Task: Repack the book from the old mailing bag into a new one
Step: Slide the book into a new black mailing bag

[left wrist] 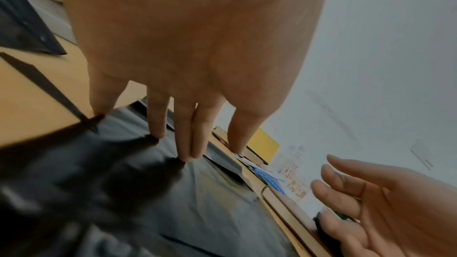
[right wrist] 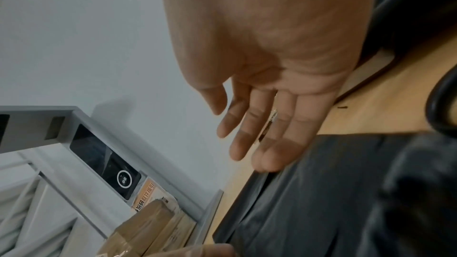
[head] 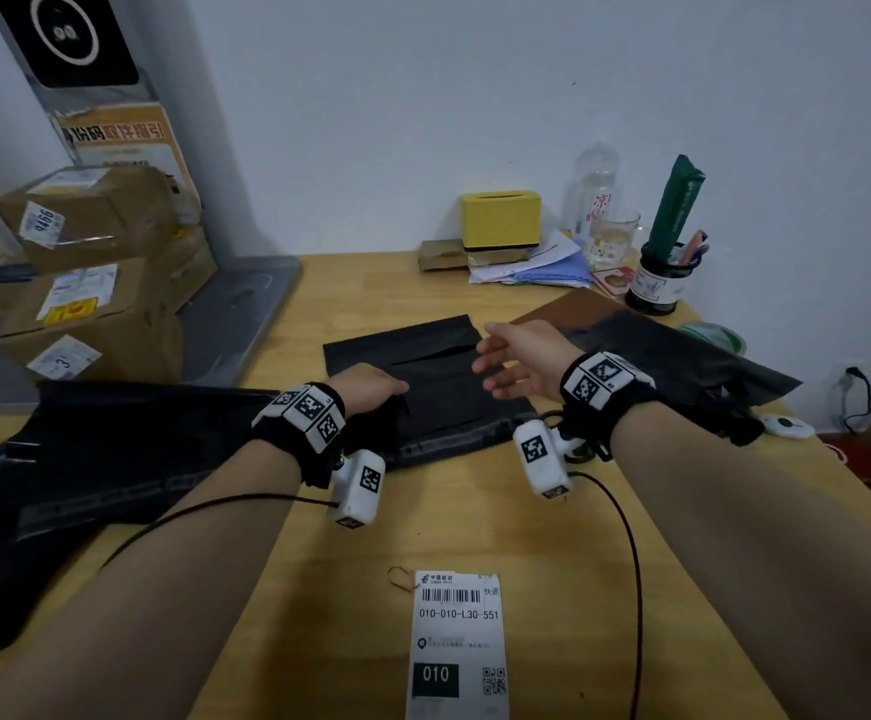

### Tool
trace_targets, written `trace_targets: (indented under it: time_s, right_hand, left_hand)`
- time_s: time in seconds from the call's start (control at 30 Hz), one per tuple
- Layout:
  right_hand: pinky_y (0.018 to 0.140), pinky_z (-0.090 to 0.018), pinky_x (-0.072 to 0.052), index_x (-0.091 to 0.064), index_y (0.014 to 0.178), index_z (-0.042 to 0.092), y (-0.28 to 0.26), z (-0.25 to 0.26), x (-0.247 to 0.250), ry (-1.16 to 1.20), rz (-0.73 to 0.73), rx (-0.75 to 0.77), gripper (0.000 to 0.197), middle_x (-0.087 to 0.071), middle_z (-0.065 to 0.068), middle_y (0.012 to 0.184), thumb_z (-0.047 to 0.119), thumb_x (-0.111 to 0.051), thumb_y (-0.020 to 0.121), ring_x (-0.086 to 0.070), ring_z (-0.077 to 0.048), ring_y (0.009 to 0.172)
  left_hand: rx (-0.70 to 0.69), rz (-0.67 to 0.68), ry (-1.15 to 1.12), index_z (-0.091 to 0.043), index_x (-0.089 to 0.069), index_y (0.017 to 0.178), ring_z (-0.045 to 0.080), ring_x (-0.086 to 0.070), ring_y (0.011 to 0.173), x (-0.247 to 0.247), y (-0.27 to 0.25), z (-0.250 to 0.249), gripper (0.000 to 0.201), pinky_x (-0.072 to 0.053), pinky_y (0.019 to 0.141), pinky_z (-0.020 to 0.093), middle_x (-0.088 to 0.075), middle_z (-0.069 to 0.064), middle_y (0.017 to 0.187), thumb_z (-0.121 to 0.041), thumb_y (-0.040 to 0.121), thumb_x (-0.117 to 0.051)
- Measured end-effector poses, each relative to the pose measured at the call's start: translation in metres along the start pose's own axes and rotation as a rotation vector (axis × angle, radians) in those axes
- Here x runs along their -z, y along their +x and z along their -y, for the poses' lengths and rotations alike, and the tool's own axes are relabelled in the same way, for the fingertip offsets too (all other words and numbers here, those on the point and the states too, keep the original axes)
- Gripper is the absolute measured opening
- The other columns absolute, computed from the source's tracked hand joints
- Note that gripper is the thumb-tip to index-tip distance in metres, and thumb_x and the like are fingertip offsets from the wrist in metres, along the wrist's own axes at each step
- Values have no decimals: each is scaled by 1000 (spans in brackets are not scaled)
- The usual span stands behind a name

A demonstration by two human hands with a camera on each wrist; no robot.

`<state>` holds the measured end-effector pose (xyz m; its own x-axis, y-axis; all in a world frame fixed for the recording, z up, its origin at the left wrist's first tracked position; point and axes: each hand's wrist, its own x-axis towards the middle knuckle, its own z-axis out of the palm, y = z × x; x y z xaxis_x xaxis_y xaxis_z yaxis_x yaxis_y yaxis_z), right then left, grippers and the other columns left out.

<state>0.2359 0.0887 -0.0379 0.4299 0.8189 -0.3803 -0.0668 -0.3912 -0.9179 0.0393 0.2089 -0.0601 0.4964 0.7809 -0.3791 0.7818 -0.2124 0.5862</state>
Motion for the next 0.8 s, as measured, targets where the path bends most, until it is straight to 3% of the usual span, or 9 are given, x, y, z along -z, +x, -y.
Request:
trace_targets:
  time_s: [0.1,0.2,0.3,0.37,0.43,0.5,0.57,0.67,0.8]
  right_hand:
    - [82,-45,-60,-68,103,8,9,-4,-8,34,-1,-9,33,-73,-14,110,38,-53,104,-68,-32,86]
    - [87,-47,-58,-66,110,8,8,-7,-17,-4,73,-67,32,-70,-11,115,37,-53,105,-67,-35,97]
    - [79,-45,-60,-66,110,7,9,0,-12,34,3,3,27,-71,-11,110,30,-54,105,-67,-34,91]
    - [70,-43,-61,-69,105,8,11,9,1,21,-184,124,21,-75,-12,106,24,-56,102,-69,-29,80]
    - [72,-43,-63,-73,104,13,16,18,22,-88,-387,203,22,-76,-8,100,22,-54,99,-68,-22,76]
    - [83,-49,-62,-75,110,12,18,21,46,-201,-499,208,28,-75,-9,102,24,-54,97,-70,-27,85]
    - [94,-53,-56,-70,118,0,20,21,69,-316,-512,161,37,-71,-21,117,25,-53,96,-67,-39,103]
    - [102,-48,-50,-58,133,-3,24,14,88,-418,-441,100,44,-61,-22,134,27,-50,103,-58,-41,123]
    - [87,-34,-44,-48,144,-2,38,-1,100,-484,-385,-60,61,-57,-18,139,42,-52,103,-58,-33,118]
  left_hand:
    - [32,-14,40,-10,-52,142,28,-49,131,7,8,6,56,-40,101,32,-48,10,148,-46,99,-52]
    - [23,-7,80,-9,-55,139,29,-51,127,13,16,5,57,-41,104,35,-51,11,145,-49,99,-48]
    - [36,-12,113,-4,-59,132,32,-58,115,15,22,-6,61,-45,91,34,-59,18,134,-52,96,-53]
    - [12,-24,91,-2,-62,125,27,-62,95,16,22,-24,54,-44,74,32,-66,15,119,-47,96,-56]
    - [-23,-45,-49,-8,-64,118,18,-57,80,12,25,-46,40,-42,65,29,-69,5,109,-40,97,-57]
    - [-44,-34,-217,-13,-62,119,19,-59,95,3,27,-70,33,-51,80,36,-70,-1,112,-36,96,-57]
    - [-62,-4,-327,-13,-62,119,22,-59,103,-10,30,-93,29,-52,92,44,-68,0,114,-32,96,-59]
    - [-93,33,-438,-10,-63,116,23,-62,99,-30,38,-120,25,-56,83,41,-65,5,117,-24,96,-59]
    - [-88,55,-494,-10,-58,126,26,-66,96,-51,54,-145,31,-61,72,39,-58,11,124,-21,97,-59]
